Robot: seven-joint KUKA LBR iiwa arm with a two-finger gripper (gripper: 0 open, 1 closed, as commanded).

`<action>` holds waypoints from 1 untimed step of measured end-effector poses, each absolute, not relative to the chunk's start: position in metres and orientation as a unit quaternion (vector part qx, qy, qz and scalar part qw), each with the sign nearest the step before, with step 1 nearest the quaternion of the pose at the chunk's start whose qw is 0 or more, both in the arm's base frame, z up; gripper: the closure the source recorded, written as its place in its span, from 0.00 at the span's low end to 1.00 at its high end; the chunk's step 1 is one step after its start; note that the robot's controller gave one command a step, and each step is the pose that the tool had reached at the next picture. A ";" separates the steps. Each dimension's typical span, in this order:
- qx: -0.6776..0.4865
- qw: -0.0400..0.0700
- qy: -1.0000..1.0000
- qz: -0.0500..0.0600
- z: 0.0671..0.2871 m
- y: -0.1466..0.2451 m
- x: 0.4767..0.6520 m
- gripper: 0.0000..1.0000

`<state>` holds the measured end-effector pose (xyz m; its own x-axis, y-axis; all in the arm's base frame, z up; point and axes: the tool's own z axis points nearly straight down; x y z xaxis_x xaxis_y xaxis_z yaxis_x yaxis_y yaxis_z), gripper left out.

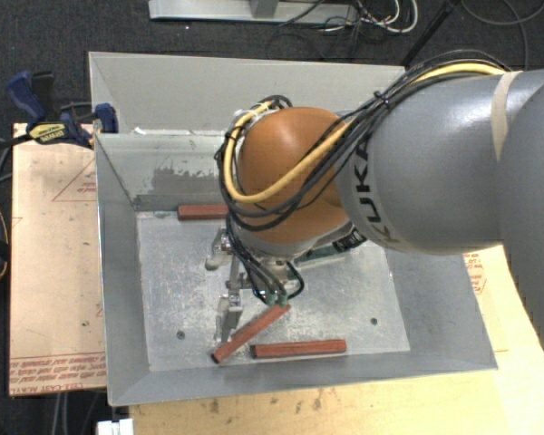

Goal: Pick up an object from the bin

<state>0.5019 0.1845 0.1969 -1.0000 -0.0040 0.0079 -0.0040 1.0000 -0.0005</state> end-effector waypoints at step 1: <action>0.001 0.003 -1.000 0.000 0.199 0.184 0.502 0.00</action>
Offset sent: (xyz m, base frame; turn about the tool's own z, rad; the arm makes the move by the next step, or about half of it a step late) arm 0.0173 -0.0132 -0.0754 -0.2161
